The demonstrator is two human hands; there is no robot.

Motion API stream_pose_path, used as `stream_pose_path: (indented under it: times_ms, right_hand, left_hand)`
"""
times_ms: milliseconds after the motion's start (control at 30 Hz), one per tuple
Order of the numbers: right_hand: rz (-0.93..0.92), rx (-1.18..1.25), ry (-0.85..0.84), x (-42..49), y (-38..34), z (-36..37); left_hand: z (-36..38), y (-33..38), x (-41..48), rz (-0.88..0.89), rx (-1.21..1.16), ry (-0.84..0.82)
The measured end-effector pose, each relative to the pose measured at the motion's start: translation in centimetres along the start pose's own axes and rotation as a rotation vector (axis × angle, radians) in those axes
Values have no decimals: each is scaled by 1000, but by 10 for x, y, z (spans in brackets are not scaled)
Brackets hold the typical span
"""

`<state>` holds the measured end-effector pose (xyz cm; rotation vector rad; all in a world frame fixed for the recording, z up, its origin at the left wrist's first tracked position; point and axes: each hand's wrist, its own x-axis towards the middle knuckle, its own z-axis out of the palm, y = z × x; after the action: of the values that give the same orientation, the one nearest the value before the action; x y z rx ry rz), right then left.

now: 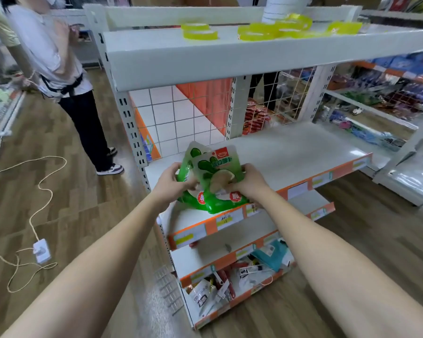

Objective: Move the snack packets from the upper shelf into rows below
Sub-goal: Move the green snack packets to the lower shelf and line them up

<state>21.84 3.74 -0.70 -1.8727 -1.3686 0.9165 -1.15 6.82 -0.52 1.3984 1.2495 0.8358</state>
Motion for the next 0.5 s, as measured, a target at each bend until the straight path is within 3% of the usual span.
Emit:
stream_pose_path:
  times_ms: [167,300,500]
  right_hand:
    - [-63,270,73,-32,33,-67]
    - [-17,323,230,-79,87,-139]
    - [149,371,434,-180,178,-238]
  left_hand:
    - [57,26,-1,51,-184,-97]
    - [135,45,-11,79,-186,-201]
    - [267,51,-46,-94,-394,-466]
